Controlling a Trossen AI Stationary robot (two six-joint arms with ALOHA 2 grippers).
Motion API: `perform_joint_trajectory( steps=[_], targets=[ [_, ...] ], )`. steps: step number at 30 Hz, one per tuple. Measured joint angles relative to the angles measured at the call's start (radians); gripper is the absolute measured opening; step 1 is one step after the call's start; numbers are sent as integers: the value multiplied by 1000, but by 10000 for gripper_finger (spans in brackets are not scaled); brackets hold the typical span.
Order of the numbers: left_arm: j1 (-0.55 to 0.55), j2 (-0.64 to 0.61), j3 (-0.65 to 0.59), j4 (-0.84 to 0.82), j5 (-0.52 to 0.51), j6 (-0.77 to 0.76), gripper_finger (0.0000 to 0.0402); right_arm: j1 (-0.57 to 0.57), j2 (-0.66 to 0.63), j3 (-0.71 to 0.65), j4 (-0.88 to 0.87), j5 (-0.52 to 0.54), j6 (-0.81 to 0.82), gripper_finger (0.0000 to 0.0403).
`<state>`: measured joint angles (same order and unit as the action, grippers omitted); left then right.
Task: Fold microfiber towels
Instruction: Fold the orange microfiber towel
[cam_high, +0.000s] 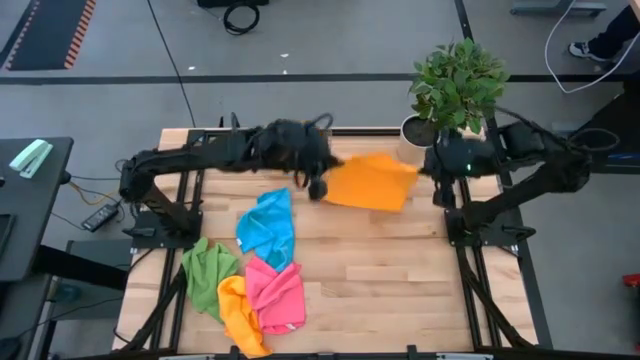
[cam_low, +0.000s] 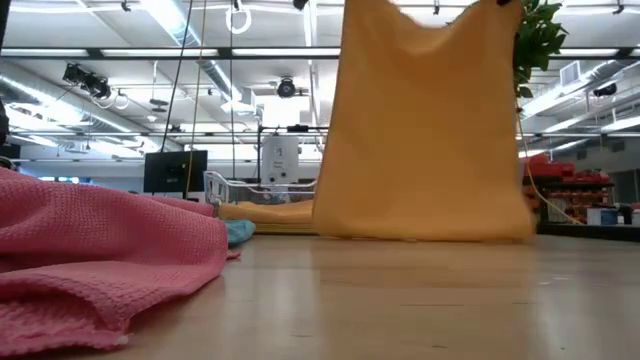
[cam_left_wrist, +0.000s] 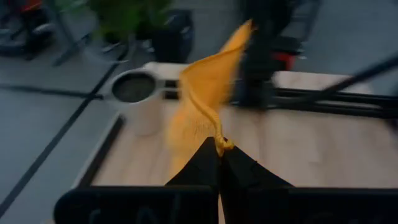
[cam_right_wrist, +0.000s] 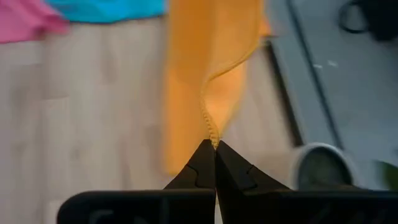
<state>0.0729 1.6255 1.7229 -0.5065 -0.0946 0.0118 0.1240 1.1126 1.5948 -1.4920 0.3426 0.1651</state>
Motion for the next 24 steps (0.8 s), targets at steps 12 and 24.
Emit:
perform_joint_trajectory(
  steps=[12, 24],
  targets=[
    [-567, 107, -387, 304, -281, -326, 4, 778, 95, -571, 494, -41, 795, 2],
    [-784, 365, -603, 894, -533, -980, 4, 971, 461, -676, 1106, -146, 1142, 2]
  ],
)
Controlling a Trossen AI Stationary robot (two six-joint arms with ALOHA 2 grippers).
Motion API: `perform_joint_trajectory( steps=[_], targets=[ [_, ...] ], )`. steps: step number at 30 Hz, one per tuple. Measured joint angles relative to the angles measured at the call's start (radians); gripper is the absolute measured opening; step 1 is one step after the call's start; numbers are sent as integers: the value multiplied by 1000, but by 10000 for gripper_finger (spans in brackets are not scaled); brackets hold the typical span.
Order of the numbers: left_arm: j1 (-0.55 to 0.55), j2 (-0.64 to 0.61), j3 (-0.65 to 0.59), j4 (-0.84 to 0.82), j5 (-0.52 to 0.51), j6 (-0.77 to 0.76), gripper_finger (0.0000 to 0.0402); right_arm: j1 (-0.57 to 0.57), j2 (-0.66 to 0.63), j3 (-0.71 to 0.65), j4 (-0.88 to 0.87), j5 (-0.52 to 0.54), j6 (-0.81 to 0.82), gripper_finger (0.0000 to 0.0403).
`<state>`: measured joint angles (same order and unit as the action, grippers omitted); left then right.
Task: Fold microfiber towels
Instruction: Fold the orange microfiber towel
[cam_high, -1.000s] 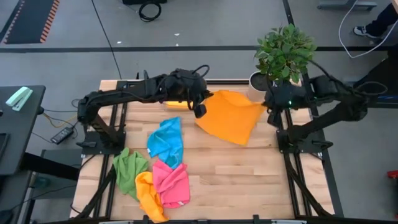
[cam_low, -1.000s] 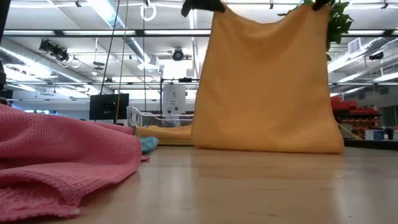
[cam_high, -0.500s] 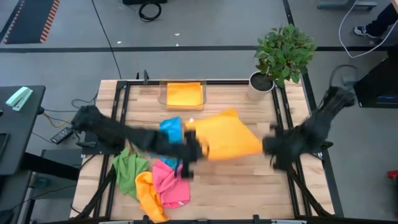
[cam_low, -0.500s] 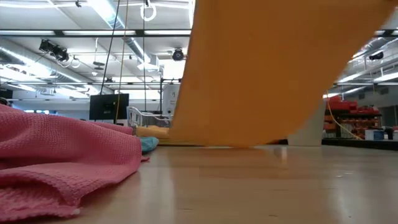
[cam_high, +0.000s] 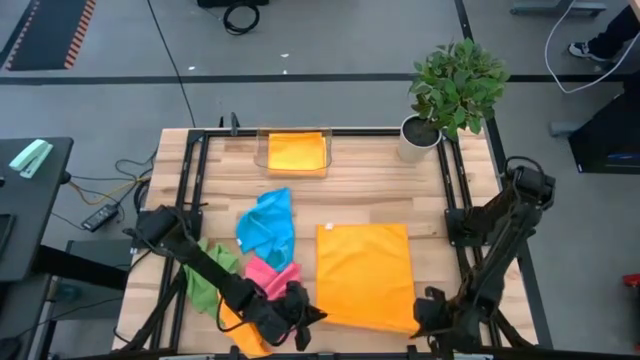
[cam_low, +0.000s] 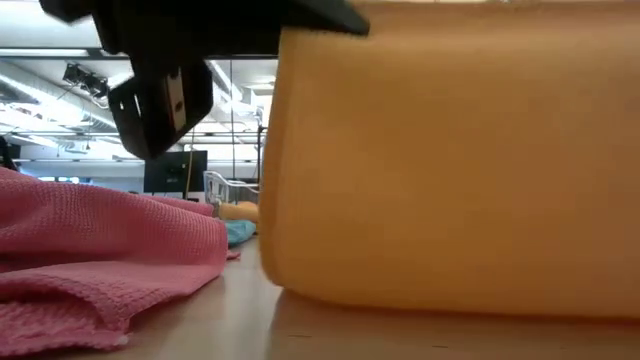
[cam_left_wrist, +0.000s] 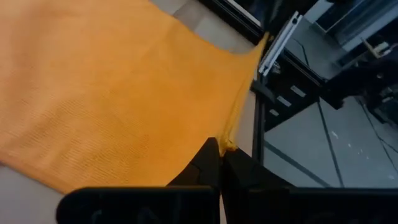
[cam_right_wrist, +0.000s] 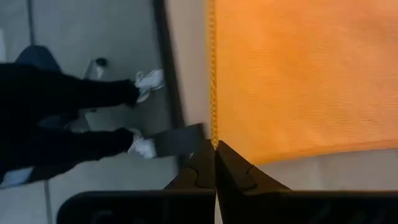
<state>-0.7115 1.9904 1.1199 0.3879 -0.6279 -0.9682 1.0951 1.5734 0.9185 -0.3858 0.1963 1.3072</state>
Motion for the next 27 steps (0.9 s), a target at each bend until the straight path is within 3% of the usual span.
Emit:
perform_joint_trajectory(
  steps=[4, 9, 12, 17, 23, 27],
  targets=[
    [18, -4, 49, -113, -29, -27, 4, -21, -25, 69, -223, 8, -2, 2],
    [78, -13, 145, -409, -42, -50, 4, -124, -107, 119, -549, 47, -38, 2],
    [125, -26, 211, -615, -49, -44, 4, -234, -150, 101, -643, 38, -122, 2],
    [219, -65, 267, -851, -115, 119, 4, -471, -174, 46, -669, 33, -309, 2],
    [350, -58, 139, -753, -7, 286, 5, -738, -167, -56, -610, -25, -508, 2],
    [410, -60, 80, -659, 73, 382, 6, -840, -166, -99, -577, -48, -585, 2]
  ],
)
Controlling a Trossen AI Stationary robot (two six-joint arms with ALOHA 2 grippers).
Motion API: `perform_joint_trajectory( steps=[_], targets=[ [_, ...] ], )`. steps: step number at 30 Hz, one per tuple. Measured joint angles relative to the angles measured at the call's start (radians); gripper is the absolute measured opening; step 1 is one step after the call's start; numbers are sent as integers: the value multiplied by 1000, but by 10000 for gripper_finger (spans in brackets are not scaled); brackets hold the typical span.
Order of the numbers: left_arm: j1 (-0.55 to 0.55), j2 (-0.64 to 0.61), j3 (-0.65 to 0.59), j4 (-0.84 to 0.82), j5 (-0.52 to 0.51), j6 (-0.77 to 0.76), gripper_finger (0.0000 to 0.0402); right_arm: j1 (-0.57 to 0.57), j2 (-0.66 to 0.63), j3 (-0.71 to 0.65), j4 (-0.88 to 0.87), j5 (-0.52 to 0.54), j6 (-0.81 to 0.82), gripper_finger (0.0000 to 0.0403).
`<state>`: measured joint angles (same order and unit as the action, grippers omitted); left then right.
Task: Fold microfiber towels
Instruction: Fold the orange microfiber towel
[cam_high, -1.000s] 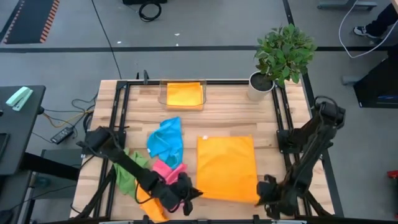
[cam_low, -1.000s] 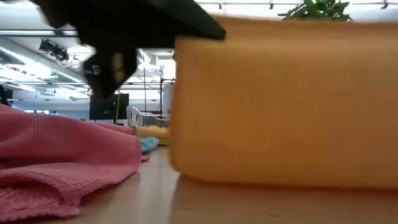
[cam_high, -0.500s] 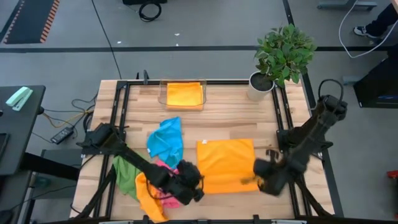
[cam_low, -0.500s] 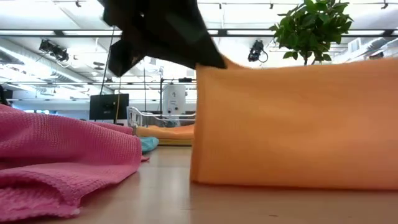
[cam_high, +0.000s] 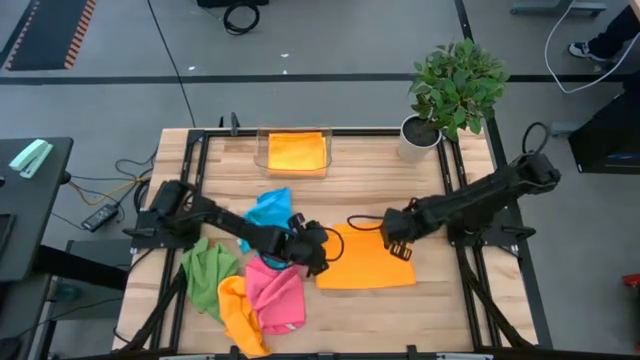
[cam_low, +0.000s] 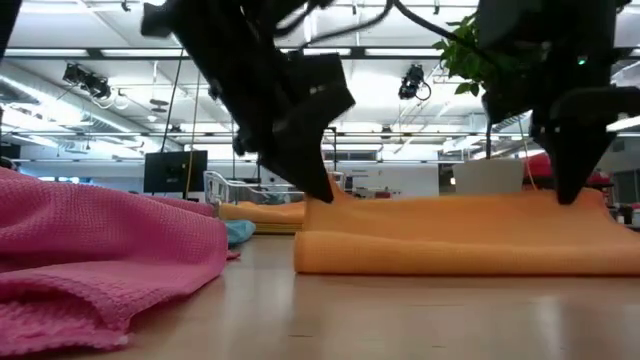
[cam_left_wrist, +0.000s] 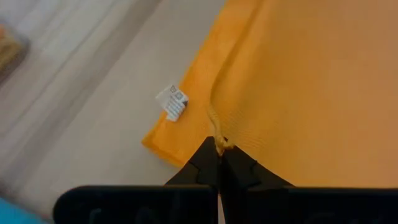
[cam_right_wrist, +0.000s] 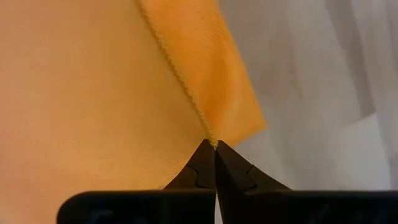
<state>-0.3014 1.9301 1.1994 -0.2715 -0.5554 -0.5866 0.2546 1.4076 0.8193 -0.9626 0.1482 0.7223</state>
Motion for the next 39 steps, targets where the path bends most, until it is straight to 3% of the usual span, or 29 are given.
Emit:
perform_joint_trajectory(
  steps=[12, 18, 29, 39],
  targets=[
    [94, 0, -14, 45, 71, 23, 11, -148, 6, -23, 92, 0, -179, 2],
    [109, 0, -14, 46, 90, -4, 15, -161, 6, -23, 97, -1, -201, 27],
    [86, -26, -1, 53, 88, 16, 6, -153, 0, -8, 42, -20, -226, 4],
    [127, -72, 6, 16, 38, 43, 9, -181, -137, 8, 2, 4, -230, 3]
  ],
)
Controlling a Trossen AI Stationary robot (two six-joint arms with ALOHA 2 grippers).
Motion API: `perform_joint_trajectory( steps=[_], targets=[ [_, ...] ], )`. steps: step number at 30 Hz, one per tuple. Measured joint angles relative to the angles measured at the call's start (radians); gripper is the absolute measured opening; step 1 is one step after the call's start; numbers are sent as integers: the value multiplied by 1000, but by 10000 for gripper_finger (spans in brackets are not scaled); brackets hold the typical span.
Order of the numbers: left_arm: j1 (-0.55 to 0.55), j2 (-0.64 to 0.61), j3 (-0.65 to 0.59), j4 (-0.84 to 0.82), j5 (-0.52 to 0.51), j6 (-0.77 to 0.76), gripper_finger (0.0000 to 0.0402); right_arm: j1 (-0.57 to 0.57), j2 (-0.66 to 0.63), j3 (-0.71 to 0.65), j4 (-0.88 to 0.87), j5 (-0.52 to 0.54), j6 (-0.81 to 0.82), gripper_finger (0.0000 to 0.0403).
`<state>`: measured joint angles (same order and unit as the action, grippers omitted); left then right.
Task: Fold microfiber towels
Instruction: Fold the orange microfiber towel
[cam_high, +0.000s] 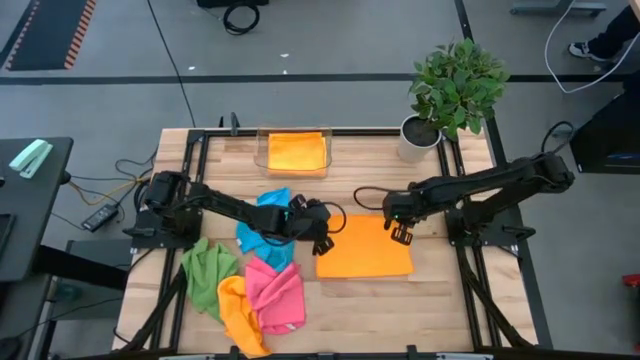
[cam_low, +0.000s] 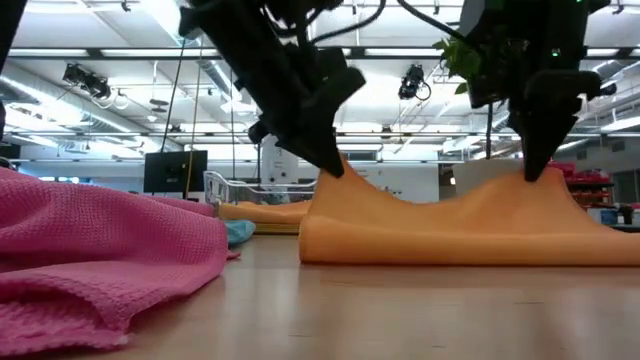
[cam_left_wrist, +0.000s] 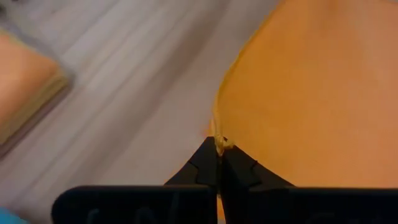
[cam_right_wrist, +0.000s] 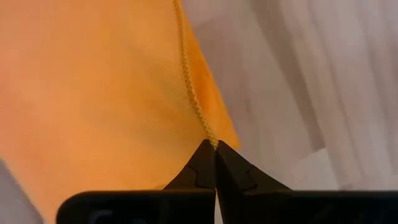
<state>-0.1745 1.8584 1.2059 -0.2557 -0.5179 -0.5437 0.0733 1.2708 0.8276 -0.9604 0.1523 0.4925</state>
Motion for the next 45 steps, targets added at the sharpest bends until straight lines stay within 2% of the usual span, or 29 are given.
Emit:
perform_joint_trajectory(
  steps=[4, 8, 15, 19, 22, 24, 26, 28, 31, 33, 35, 36, 38, 45],
  targets=[
    [30, 6, 0, -8, 11, -2, 6, -44, 3, -2, 8, -5, -56, 2],
    [56, 6, 0, -3, 103, -2, 15, -75, 40, -2, 49, -26, -77, 11],
    [80, 6, 0, -68, 139, -5, 125, -147, 36, -3, 47, -5, -75, 107],
    [96, -11, -1, -134, 180, -128, 185, -181, -21, -3, 24, -5, -14, 161],
    [63, -26, -2, -40, 285, -131, 211, -126, -106, -19, -11, -88, 140, 185],
    [6, -19, -8, 50, 313, -90, 216, -13, -176, -71, 60, -105, 250, 188],
    [-40, 12, -18, 107, 317, -70, 207, 103, -238, -155, 147, -84, 389, 174],
    [-57, 49, -23, 120, 316, -98, 183, 202, -277, -252, 225, -66, 548, 138],
    [-53, 95, -21, 188, 300, -158, 123, 341, -305, -373, 394, -61, 726, 59],
    [-53, 124, -21, 223, 327, -170, 73, 421, -304, -424, 477, -38, 789, 16],
    [-63, 152, -22, 235, 397, -171, 24, 479, -293, -445, 515, -6, 848, 10],
    [-68, 165, -22, 245, 422, -172, 14, 499, -282, -452, 521, 1, 880, 9],
    [-76, 184, -22, 265, 449, -179, 14, 545, -263, -466, 512, 5, 905, 7],
    [-104, 192, -21, 278, 447, -146, 6, 674, -179, -466, 568, 39, 945, 5]
  ],
)
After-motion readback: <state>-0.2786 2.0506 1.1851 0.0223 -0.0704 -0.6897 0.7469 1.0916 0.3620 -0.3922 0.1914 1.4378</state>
